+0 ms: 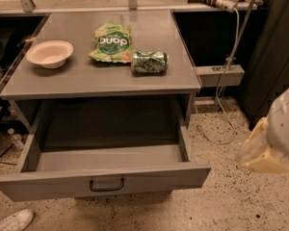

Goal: Close top drawer

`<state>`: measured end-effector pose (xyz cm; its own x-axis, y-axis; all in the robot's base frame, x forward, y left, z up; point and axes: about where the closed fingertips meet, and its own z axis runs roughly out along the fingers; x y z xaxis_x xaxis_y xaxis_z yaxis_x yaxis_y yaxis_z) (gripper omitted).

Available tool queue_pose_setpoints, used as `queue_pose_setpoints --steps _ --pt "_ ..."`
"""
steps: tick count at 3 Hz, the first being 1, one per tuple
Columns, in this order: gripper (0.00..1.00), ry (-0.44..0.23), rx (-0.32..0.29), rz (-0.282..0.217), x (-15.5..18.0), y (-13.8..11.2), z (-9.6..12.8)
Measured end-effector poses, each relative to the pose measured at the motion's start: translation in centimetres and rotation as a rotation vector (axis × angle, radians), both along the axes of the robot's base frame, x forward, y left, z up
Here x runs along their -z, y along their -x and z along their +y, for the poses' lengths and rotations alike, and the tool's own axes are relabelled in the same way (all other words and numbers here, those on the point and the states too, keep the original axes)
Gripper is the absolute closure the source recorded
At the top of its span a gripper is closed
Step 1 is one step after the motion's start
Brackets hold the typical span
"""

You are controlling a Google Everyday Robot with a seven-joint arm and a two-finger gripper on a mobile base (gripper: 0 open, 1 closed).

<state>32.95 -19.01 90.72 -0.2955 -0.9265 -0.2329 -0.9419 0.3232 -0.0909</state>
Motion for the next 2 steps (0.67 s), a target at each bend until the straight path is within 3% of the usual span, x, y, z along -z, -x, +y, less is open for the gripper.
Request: queue_pose_setpoints --steps 2 --pt "1.0 -0.122 0.006 0.101 10.2 1.5 4.4"
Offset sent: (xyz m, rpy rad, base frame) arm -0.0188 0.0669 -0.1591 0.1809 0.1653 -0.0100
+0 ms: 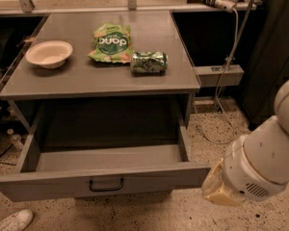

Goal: Close top drawer

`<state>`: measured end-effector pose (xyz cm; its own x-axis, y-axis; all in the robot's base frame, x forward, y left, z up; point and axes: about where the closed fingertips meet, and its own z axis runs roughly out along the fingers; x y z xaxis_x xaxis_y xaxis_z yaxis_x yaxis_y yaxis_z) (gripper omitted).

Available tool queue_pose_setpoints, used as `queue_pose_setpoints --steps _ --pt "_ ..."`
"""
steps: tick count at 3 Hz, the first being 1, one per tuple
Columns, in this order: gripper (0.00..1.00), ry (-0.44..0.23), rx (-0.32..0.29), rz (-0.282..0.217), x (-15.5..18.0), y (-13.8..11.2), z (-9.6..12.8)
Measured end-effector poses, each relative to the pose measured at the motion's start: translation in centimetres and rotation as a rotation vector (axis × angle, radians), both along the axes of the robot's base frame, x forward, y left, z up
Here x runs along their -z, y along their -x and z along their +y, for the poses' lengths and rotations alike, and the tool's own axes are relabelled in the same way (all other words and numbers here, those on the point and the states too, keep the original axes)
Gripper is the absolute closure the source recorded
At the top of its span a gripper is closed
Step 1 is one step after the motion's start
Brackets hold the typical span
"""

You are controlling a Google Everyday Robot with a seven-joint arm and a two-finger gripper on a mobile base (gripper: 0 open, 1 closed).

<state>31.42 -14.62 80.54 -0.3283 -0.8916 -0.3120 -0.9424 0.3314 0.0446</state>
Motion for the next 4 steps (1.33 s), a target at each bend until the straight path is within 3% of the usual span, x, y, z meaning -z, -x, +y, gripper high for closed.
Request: queue_pose_setpoints --steps 2,3,4 --pt "1.0 -0.013 -0.008 0.02 1.3 0.1 0.5" --pt "1.0 -0.066 -0.002 0.055 5.1 -0.1 2.5" --pt "1.0 -0.107 0.013 0.043 8.4 -1.8 4.4"
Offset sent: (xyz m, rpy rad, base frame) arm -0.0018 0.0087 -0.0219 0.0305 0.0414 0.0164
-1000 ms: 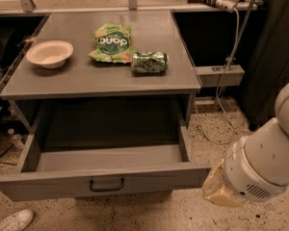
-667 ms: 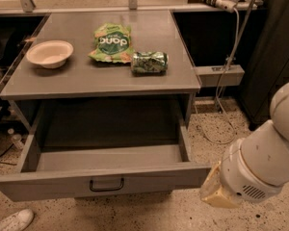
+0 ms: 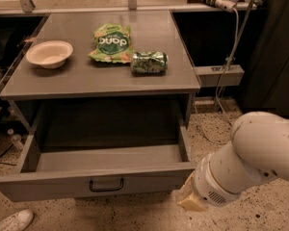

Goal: Close top drawer

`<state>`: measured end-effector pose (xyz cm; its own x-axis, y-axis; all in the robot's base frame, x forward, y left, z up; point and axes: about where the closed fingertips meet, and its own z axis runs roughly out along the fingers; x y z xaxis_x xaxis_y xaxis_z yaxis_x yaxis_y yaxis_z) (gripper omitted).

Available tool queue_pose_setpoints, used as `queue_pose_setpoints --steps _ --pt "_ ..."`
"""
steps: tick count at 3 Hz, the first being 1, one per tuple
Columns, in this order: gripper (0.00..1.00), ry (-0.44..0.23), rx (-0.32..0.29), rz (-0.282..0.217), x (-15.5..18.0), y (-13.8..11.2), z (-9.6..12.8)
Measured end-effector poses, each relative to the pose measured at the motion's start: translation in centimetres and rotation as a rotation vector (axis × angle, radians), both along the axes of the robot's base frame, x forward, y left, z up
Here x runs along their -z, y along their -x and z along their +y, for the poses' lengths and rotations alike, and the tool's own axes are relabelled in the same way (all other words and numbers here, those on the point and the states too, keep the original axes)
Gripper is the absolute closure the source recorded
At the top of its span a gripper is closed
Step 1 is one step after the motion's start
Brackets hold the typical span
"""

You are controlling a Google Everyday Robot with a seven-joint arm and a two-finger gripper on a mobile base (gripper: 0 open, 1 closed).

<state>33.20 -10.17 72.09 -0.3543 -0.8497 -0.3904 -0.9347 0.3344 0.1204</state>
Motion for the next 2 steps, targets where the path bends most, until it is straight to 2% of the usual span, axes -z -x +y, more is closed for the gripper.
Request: queue_pose_setpoints --steps 2 --pt "1.0 -0.027 -0.008 -0.053 2.6 -3.7 2.5"
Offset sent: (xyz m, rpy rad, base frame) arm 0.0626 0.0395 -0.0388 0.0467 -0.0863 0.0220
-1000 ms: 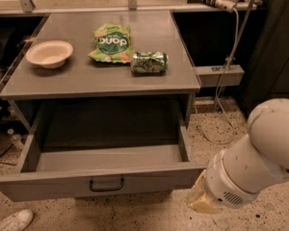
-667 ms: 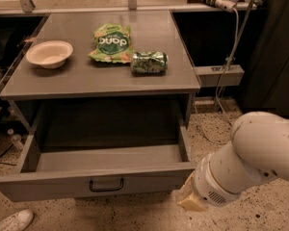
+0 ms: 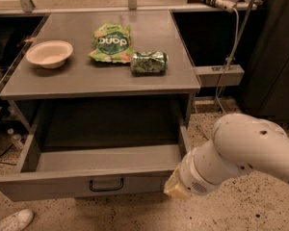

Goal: Close top drawer

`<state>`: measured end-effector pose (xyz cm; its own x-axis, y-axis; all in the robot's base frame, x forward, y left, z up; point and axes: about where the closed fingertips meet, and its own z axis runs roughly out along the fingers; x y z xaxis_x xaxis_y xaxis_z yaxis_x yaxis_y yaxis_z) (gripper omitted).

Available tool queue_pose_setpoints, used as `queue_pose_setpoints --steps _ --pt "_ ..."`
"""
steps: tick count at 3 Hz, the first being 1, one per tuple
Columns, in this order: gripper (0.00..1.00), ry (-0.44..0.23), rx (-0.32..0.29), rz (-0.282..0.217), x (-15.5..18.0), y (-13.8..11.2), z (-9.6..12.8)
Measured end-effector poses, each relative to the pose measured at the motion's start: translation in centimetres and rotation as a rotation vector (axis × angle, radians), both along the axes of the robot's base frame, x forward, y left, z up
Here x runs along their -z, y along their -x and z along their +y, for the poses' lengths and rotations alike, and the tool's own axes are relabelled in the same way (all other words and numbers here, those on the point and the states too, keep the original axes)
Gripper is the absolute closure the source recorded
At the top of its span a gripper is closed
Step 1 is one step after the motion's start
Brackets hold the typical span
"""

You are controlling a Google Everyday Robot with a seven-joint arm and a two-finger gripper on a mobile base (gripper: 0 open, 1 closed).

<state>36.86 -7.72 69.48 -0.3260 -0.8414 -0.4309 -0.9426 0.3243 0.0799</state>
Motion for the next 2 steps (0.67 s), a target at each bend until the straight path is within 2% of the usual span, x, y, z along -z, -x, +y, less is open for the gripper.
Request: queue_pose_setpoints --steps 2 --pt "1.0 -0.016 -0.021 -0.02 1.7 -2.9 1.2"
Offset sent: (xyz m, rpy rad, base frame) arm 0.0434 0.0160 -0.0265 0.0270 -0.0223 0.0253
